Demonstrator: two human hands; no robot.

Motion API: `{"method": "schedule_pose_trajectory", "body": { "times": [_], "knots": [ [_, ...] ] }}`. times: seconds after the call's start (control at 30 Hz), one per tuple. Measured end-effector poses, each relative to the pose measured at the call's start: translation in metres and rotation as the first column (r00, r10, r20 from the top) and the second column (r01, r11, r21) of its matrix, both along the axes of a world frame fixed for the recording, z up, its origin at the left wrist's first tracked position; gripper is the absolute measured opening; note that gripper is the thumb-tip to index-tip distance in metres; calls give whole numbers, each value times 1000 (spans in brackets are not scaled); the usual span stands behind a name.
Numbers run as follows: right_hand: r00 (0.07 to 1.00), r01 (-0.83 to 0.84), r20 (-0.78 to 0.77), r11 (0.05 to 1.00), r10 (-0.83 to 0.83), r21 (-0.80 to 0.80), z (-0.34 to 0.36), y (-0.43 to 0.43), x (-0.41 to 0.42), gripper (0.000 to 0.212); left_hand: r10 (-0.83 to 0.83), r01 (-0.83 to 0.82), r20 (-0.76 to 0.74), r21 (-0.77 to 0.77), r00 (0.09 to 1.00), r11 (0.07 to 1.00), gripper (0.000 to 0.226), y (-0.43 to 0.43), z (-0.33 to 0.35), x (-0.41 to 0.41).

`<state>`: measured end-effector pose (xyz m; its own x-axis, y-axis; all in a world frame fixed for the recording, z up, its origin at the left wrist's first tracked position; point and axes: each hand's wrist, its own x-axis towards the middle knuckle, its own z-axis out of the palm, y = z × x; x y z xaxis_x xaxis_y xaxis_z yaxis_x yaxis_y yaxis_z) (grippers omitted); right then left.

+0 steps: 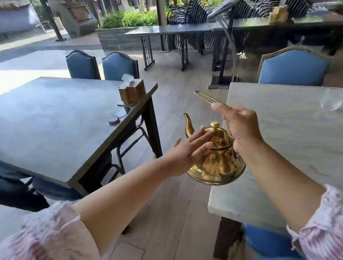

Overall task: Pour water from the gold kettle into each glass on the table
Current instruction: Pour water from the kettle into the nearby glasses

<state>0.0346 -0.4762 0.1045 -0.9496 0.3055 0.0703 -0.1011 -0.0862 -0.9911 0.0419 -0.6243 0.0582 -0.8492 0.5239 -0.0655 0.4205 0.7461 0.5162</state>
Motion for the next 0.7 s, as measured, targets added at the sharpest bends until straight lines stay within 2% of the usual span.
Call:
{"method": "schedule_pose_trajectory", "body": {
  "times": [0.27,0.5,0.7],
  "knots": [
    [996,89,-31,996,-89,-1,-35,-53,-81,46,-162,162,-1,-14,987,987,53,-62,-25,-95],
    [984,178,-32,984,-178,-3,-33,-69,-152,49,-308,307,44,32,950,951,54,-86,-22,-184],
    [958,286,10,958,-285,-28,-27,-73,-206,51,-438,438,59,5,897,899,57,-88,-15,-257]
  ]
}}
